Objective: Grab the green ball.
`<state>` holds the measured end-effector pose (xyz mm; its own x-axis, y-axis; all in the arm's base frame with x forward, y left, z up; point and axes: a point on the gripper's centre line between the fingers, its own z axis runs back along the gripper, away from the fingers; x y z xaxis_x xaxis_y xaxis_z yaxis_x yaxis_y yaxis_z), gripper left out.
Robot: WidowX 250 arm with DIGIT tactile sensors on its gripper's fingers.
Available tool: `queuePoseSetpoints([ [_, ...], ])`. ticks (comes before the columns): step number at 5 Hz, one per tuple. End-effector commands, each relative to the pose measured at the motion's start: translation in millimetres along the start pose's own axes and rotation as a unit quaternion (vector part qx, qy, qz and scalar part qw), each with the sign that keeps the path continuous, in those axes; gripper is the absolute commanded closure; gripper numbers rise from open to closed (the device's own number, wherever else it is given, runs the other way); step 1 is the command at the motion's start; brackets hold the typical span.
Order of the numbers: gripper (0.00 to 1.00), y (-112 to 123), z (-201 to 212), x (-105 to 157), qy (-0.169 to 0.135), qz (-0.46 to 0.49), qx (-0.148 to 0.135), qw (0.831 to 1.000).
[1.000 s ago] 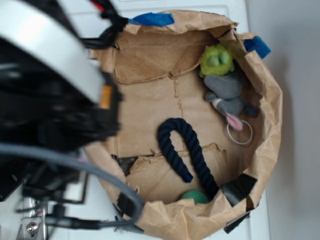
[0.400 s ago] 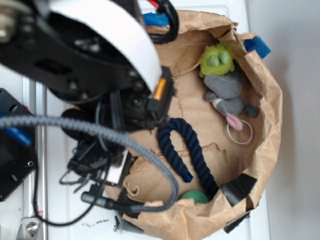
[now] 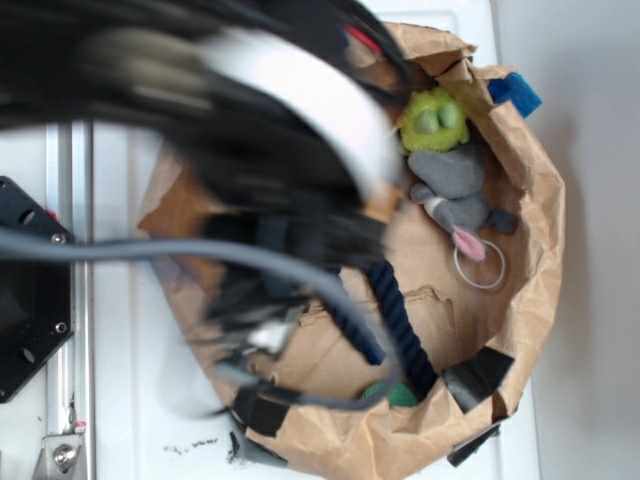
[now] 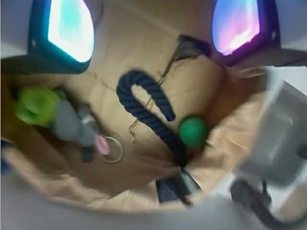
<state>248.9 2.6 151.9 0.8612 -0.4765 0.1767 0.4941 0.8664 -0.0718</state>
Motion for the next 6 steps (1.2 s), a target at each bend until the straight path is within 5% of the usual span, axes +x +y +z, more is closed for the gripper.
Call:
queuePoseSetpoints([
  [1, 0.00, 27, -28, 15, -0.029, -0.100, 0.028, 0.994],
  [4, 0.00, -13, -83, 30, -0.040, -0.292, 0.084, 0.952],
  [5, 0.00, -30, -95, 37, -0.044, -0.338, 0.088, 0.936],
  [6, 0.00, -45, -96, 42, -0.052, -0.381, 0.060, 0.921],
])
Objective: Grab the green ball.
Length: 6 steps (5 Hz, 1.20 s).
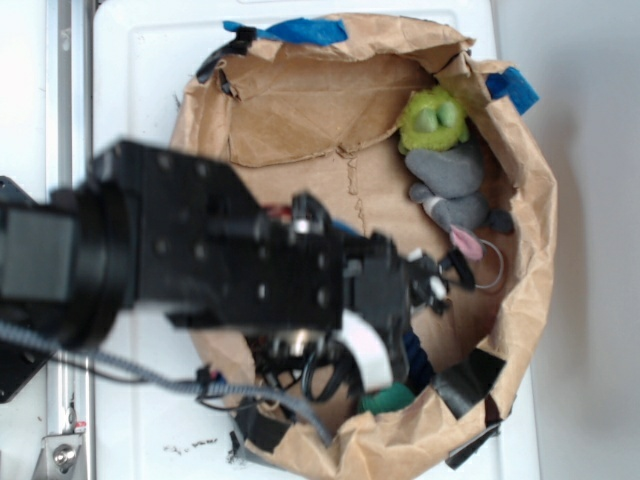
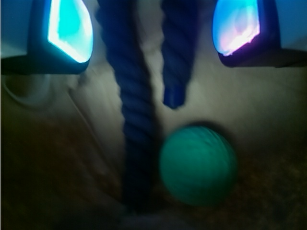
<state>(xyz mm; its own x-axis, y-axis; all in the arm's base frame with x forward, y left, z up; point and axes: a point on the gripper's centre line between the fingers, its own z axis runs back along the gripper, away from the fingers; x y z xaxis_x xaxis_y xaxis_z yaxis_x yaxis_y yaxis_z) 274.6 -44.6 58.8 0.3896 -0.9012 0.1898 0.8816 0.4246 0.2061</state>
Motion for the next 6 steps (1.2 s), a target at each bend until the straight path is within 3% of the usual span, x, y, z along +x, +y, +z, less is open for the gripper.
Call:
queuePoseSetpoints([
  [1, 0.00, -18, 5, 34, -0.042, -0.101, -0.012, 0.994],
  [3, 0.00, -17, -4, 54, -0.061, -0.120, -0.025, 0.991],
  [5, 0.00, -17, -11, 68, -0.080, -0.116, -0.080, 0.987],
  [6, 0.08, -21, -13, 70, -0.088, -0.114, -0.122, 0.982],
])
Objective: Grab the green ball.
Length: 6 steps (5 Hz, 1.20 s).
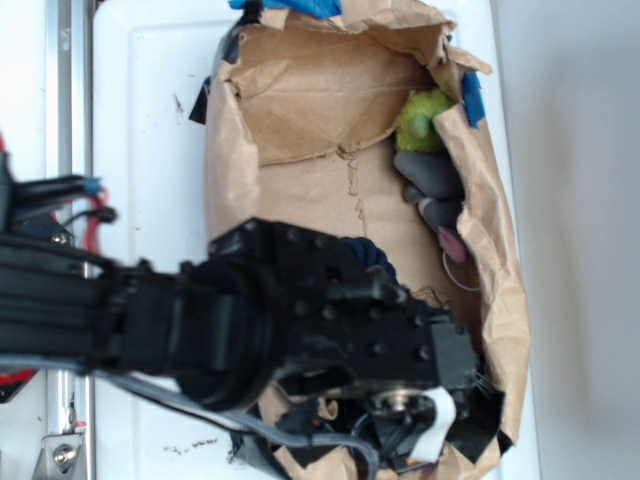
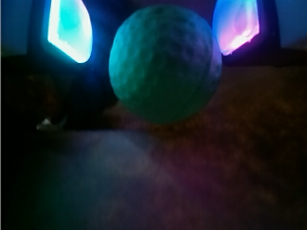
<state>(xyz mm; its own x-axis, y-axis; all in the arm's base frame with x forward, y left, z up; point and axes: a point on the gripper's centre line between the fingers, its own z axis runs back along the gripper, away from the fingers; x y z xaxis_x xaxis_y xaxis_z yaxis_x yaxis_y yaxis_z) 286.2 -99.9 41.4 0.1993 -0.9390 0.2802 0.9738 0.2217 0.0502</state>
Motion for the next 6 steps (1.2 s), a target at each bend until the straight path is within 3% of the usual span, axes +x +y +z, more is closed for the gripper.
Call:
queuePoseSetpoints([
  [1, 1.00, -2, 7, 18, -0.033, -0.016, -0.026, 0.999],
  [3, 1.00, 3, 20, 10, -0.040, 0.005, -0.019, 0.999],
  [4, 1.00, 9, 41, 1, -0.061, 0.032, -0.004, 0.998],
  [5, 1.00, 21, 68, -22, -0.068, 0.098, 0.019, 0.993],
  [6, 1.00, 30, 84, -45, -0.050, 0.172, 0.029, 0.983],
])
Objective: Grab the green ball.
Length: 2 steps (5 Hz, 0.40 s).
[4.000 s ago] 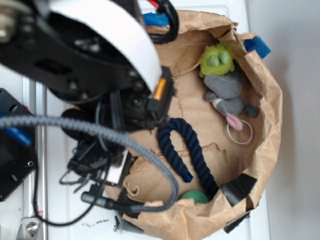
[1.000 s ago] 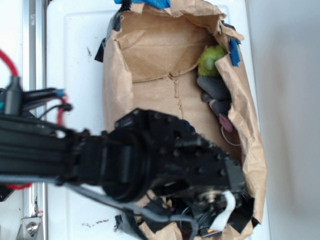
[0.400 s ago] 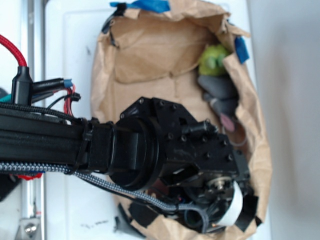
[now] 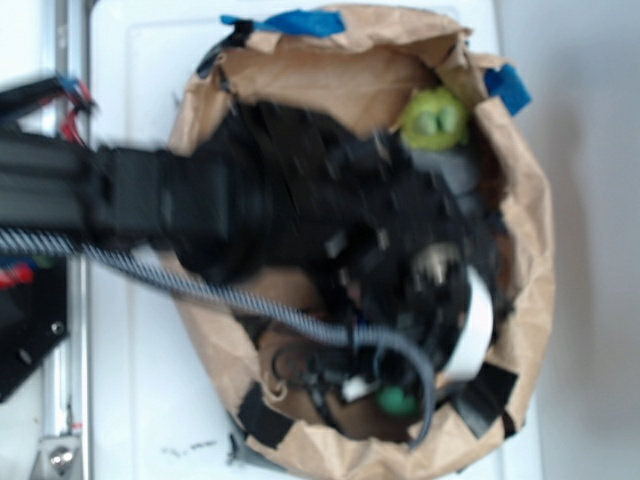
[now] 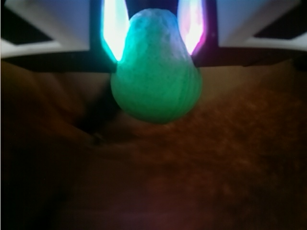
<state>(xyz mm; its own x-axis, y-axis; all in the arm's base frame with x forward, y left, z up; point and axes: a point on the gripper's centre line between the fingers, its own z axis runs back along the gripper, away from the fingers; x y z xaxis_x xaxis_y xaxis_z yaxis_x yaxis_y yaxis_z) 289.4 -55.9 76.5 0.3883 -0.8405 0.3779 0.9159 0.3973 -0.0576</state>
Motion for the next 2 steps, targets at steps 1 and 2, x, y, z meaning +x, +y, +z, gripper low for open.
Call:
queuePoseSetpoints([
  [1, 1.00, 18, 70, -25, 0.017, 0.148, 0.066, 0.987],
  [2, 1.00, 10, 100, -33, 0.044, 0.240, 0.079, 0.967],
])
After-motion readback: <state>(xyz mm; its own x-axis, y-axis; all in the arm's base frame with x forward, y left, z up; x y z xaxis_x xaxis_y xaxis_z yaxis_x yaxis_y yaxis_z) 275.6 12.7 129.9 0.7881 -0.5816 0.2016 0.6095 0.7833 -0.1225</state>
